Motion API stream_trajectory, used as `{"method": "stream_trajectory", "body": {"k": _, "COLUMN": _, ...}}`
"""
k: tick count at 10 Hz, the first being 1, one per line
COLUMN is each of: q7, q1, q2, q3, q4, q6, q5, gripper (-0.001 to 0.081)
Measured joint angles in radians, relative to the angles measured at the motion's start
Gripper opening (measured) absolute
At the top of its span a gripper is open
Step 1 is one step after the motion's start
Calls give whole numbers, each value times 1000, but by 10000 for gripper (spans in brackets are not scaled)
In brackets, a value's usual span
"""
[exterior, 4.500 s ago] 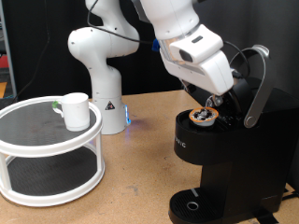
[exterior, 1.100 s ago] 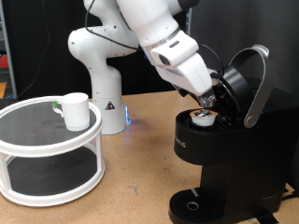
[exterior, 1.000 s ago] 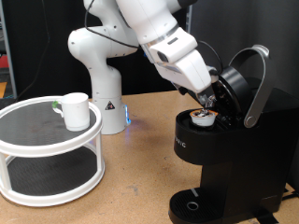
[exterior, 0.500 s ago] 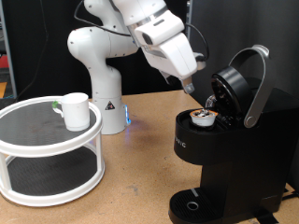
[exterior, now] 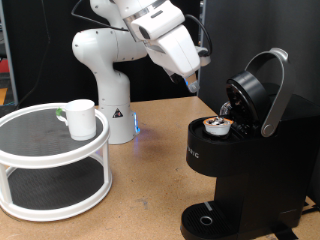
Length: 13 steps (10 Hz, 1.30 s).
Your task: Make a cup of coffee with the keurig machine
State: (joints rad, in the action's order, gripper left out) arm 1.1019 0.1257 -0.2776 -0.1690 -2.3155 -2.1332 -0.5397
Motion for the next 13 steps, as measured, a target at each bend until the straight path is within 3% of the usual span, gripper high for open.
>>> {"method": "stream_trajectory", "body": {"k": 3, "q7": 6, "q1": -1, "q2": -14, "q3": -20, "q4": 23, "q6": 1, "q5": -91, "gripper": 803}}
{"method": "stream_trajectory", "body": {"k": 8, "q7": -6, "q1": -11, "q2": -18, "q3": -66, "q4": 118, "q6": 109, "q5": -92, "gripper": 803}}
{"method": "stream_trajectory", "body": {"k": 13, "q7": -4, "q1": -3, "q2": -6, "q3": -56, "q4": 129, "q6": 139, "q5": -102, "gripper": 803}}
